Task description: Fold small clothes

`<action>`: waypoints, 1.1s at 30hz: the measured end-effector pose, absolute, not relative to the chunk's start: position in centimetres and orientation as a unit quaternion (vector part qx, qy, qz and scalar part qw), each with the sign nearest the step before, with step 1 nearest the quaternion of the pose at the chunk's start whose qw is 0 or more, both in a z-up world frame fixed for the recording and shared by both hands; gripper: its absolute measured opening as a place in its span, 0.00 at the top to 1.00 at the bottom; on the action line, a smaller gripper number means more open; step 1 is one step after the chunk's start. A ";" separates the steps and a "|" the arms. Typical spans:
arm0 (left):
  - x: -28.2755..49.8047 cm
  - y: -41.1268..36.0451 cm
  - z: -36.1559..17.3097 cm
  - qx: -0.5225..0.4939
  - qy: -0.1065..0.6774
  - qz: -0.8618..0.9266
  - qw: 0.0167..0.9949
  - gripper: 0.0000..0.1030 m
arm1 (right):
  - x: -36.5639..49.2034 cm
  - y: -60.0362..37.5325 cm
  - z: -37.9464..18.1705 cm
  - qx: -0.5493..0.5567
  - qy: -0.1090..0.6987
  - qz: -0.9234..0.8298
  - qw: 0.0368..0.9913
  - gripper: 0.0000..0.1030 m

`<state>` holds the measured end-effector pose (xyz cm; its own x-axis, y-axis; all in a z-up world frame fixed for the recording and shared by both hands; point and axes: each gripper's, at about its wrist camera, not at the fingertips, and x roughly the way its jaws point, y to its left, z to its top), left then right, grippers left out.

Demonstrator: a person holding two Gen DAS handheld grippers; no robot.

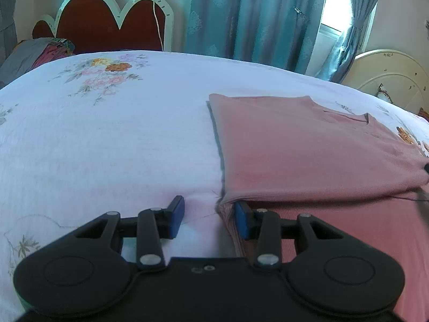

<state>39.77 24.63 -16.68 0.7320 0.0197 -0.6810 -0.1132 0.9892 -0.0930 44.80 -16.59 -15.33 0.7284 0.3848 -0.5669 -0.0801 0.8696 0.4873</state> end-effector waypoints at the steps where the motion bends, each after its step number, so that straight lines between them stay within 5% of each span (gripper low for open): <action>1: 39.8 24.6 -16.7 -0.063 0.364 0.036 0.928 0.62 | 44.7 -16.6 -15.7 0.219 0.348 0.125 0.903 0.96; 11: 40.1 24.4 -16.5 -0.064 0.370 0.037 0.926 0.62 | 44.4 -16.7 -16.8 0.222 0.363 0.122 0.897 0.96; 15: 40.8 24.8 -15.6 -0.056 0.402 0.026 0.914 0.51 | 44.1 -17.1 -17.1 0.216 0.370 0.105 0.898 0.95; 18: 38.8 24.7 -12.8 -0.058 0.350 0.048 0.934 0.44 | 42.2 -17.6 -14.7 0.181 0.317 0.069 0.929 0.62; 21: 38.9 21.8 -11.5 -0.046 0.309 0.011 0.950 0.39 | 42.2 -15.8 -13.6 0.156 0.314 0.113 0.930 0.62; 28: 41.5 18.2 -15.8 -0.001 0.384 -0.037 0.923 0.36 | 43.3 -10.8 -16.0 0.038 0.378 0.148 0.913 0.62; 33: 44.3 17.9 -13.5 -0.026 0.354 -0.058 0.933 0.35 | 45.6 -11.9 -13.8 0.083 0.339 0.139 0.927 0.62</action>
<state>44.31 17.91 -13.54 0.7432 -0.1271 -0.6569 0.0903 0.9919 -0.0897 45.58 -11.88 -13.83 0.7320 0.3138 -0.6047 -0.2015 0.9476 0.2478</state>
